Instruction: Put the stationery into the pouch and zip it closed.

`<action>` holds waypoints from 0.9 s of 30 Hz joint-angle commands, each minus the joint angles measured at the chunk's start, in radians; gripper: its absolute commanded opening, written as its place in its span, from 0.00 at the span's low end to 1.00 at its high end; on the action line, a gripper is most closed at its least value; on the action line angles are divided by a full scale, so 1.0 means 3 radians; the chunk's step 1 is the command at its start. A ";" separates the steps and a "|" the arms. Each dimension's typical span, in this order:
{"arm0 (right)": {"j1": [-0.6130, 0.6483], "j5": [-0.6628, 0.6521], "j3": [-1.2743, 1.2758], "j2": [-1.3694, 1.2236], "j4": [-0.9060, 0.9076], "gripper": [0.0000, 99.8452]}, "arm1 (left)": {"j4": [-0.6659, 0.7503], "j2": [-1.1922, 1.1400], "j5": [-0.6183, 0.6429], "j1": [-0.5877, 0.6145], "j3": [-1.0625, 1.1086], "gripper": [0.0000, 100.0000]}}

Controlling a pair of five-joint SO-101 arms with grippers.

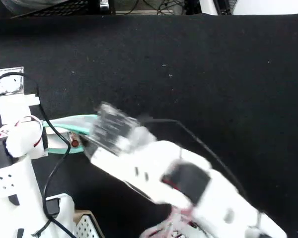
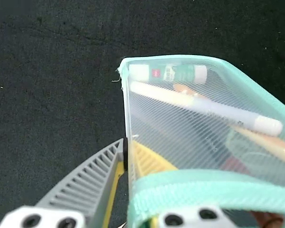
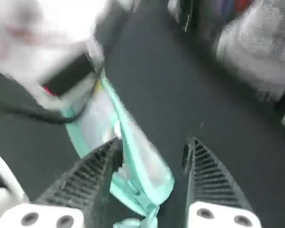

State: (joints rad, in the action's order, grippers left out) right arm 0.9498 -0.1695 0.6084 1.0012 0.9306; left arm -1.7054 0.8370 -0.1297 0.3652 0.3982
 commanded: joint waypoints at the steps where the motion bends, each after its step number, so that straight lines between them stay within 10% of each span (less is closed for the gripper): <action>1: 0.0010 -0.0015 -0.0141 0.0519 0.0348 0.21 | 0.0046 -0.0015 -0.0015 -0.0033 -0.0018 0.03; 27: -0.0609 -0.0036 0.1941 0.0667 -0.1120 0.21 | 0.0051 -0.0036 -0.0015 -0.0033 -0.0023 0.03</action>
State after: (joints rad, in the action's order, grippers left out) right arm 0.7856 -0.1711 1.1960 1.1930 0.6345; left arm -1.7054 0.8324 -0.1297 0.3652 0.3982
